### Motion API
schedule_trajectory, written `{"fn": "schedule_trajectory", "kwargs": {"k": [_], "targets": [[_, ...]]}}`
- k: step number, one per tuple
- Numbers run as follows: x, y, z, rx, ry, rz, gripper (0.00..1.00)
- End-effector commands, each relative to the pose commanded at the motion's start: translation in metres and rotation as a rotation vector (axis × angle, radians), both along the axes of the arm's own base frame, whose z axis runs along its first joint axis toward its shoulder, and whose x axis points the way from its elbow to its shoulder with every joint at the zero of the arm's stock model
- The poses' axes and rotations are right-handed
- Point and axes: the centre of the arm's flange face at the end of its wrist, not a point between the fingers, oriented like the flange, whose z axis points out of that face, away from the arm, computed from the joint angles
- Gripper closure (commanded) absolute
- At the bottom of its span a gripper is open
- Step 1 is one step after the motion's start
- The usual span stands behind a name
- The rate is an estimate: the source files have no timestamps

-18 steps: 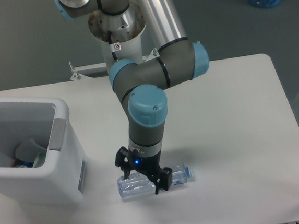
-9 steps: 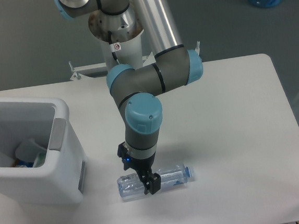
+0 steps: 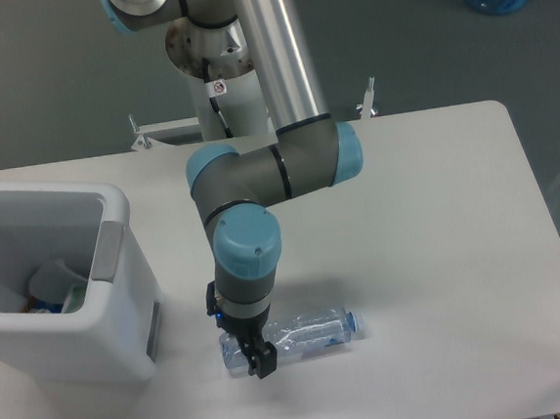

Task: Place the trash in the trash can
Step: 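Adjust the gripper along the bottle and close on its end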

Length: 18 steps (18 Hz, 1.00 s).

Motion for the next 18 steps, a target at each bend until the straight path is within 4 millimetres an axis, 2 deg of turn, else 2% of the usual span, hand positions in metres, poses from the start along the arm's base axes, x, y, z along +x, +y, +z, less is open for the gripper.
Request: {"fn": "schedule_trajectory", "kwargs": {"k": [3,9,12,14,16,18], "targets": [[-0.002,0.001,-0.01,-0.015,-0.004,0.002,0.02],[0.004,0.016,-0.032,-0.087,0.056,-0.008,0.03],[0.004,0.024,-0.031,-0.084,0.058,0.035,0.03],[0.004,0.026,-0.027,-0.081,0.062,0.035,0.13],[0.004,0.025,-0.025,-0.082,0.069,0.036,0.34],[0.004,0.025,-0.024,-0.085,0.067,0.036,0.45]]}}
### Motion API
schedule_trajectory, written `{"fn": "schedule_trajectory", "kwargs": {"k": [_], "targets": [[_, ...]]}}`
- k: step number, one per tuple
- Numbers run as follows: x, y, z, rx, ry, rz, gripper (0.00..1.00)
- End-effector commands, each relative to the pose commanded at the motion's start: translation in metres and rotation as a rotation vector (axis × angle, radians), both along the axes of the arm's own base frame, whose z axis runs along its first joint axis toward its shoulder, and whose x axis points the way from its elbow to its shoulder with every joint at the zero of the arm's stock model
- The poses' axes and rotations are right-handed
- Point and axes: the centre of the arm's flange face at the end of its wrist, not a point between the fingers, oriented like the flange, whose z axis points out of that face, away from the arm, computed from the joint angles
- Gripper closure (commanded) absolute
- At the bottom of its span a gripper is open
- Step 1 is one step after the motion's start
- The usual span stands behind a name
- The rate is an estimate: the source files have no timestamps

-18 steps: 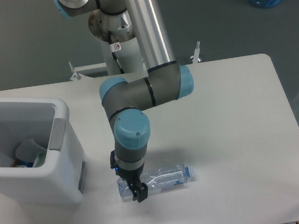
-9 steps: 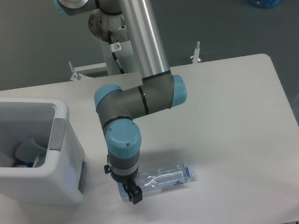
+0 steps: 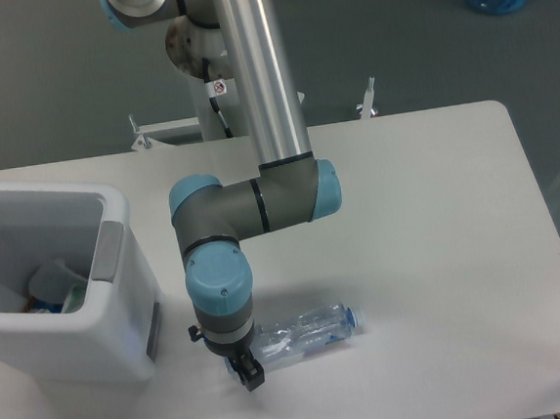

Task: Place the trash in the trash can
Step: 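Adjust the gripper along the bottle and close on its end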

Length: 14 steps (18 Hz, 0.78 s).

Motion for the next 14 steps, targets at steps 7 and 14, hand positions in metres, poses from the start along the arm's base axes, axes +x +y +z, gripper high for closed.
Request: {"fn": "schedule_trajectory", "kwargs": {"k": [7,14], "targets": [[0.004,0.002,0.012,0.015,0.011,-0.006,0.57],[-0.015,0.009,0.078,0.118,0.068,0.008,0.59]]}}
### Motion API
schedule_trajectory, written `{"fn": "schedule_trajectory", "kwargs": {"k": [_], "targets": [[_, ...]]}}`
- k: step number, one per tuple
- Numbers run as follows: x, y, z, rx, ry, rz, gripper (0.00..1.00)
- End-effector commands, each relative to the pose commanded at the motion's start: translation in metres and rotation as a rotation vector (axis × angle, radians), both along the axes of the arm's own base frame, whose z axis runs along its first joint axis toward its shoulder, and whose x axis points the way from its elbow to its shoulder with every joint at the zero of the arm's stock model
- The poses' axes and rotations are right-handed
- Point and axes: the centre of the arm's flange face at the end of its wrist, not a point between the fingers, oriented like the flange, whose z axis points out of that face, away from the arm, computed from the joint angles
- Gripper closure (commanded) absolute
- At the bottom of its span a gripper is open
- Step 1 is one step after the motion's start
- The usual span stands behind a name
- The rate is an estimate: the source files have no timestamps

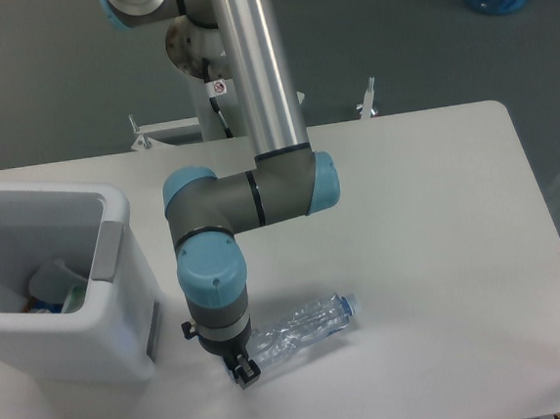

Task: Place the trash in the trash can
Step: 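Adjust the gripper along the bottle and close on its end, then lift the bottle and swing it over the white bin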

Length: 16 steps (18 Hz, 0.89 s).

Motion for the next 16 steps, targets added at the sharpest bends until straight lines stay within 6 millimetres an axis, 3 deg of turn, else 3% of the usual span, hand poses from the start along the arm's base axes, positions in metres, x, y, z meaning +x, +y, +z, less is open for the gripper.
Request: {"fn": "schedule_trajectory", "kwargs": {"k": [6,9,11,16], "targets": [[-0.04,0.015,0.085,0.246,-0.082,0.134,0.59],[-0.054,0.013,0.138,0.386,-0.163,0.228,0.59],[-0.063,0.005,0.173,0.478,-0.232,0.255,0.59],[-0.087,-0.024,0.26,0.736,-0.628,0.342,0.59]]}}
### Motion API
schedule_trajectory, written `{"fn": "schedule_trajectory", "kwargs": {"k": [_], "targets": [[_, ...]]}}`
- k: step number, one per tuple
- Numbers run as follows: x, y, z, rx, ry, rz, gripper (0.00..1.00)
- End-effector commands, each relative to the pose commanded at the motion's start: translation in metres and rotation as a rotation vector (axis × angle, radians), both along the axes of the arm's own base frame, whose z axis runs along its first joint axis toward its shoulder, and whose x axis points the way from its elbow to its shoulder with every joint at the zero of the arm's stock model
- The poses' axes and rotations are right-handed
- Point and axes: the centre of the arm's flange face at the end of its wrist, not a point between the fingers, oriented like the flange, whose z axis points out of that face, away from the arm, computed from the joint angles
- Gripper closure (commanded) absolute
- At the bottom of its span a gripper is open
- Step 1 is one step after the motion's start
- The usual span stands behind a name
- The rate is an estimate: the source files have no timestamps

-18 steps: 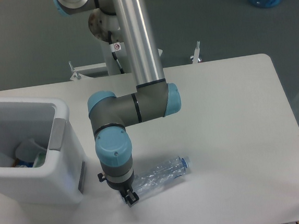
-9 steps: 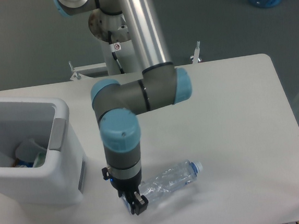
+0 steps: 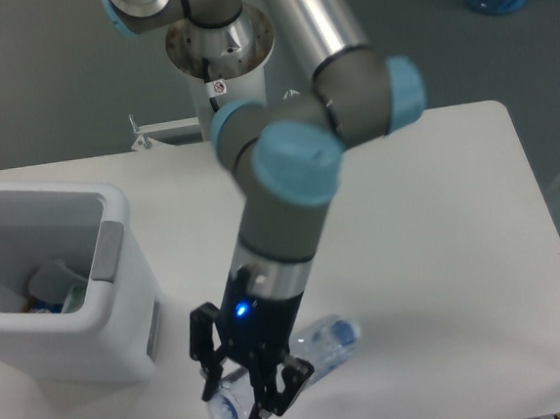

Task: Place the trash in the trash can
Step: 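Lift the bottle and swing it over the white bin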

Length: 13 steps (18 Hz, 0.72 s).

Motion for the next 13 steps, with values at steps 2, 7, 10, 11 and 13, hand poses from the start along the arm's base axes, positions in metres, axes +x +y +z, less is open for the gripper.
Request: {"fn": "schedule_trajectory", "kwargs": {"k": [2,7,10,11,13], "targets": [[0.008,-0.004,0.021,0.041,-0.028,-0.014,0.59],[0.035,-0.016,0.064,0.183,-0.217,-0.131,0.59],[0.046,-0.021,0.079,0.235,-0.331,-0.196,0.58],[0.053,-0.026,0.089,0.242,-0.348,-0.202,0.58],[0.067,-0.032,0.096,0.247,-0.376,-0.22,0.58]]}}
